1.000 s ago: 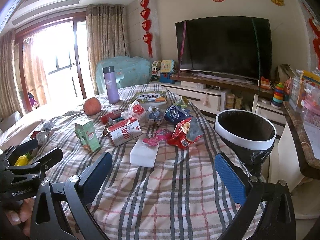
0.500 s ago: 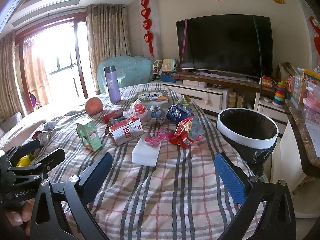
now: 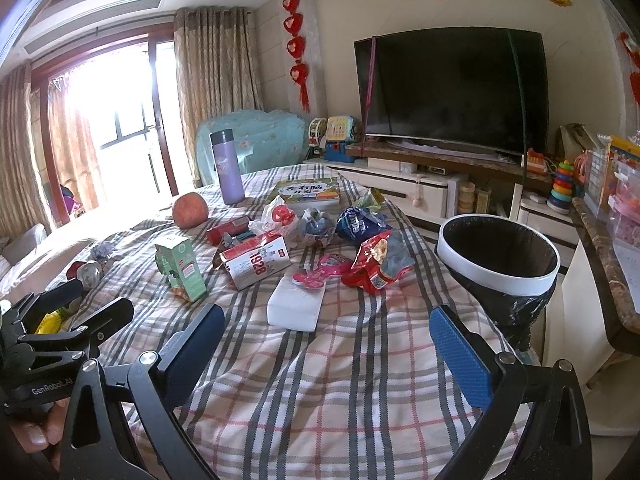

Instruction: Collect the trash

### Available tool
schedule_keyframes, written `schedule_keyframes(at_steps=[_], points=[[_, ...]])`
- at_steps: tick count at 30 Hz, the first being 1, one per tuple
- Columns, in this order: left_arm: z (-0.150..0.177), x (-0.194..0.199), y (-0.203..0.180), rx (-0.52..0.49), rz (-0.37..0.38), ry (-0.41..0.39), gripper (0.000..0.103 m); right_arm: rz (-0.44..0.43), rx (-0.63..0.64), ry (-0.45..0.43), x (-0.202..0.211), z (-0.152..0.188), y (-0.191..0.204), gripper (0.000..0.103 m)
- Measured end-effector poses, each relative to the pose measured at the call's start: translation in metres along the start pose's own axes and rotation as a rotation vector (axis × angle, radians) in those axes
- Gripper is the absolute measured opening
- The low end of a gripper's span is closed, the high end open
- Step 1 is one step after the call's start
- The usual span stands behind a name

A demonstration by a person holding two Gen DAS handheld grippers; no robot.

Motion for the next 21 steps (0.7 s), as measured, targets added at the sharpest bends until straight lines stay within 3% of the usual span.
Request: schedule_keyframes(at_steps=[12,21], points=[[-0.008,-0.032,0.018,0.019,-0.032,0.053,0.102,-0.059,-0.022,0.05,-0.016,0.002,0.008,0.103],[-0.014,-0.08,0.031,0.032,-0.07,0.13,0.102,-0.119,-0.074,0.137,-0.051,0.01,0.008,0.103]])
Point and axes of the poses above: each gripper's, at about its wrist camera, not at the fingertips, and x roughly against the way its jaws point, y to its left, z to its underside, the point moved 9 cm from there along -x, roughly the way its jaws point, and after that the axes turned 12 degrees about x, right-handed, at the moved point
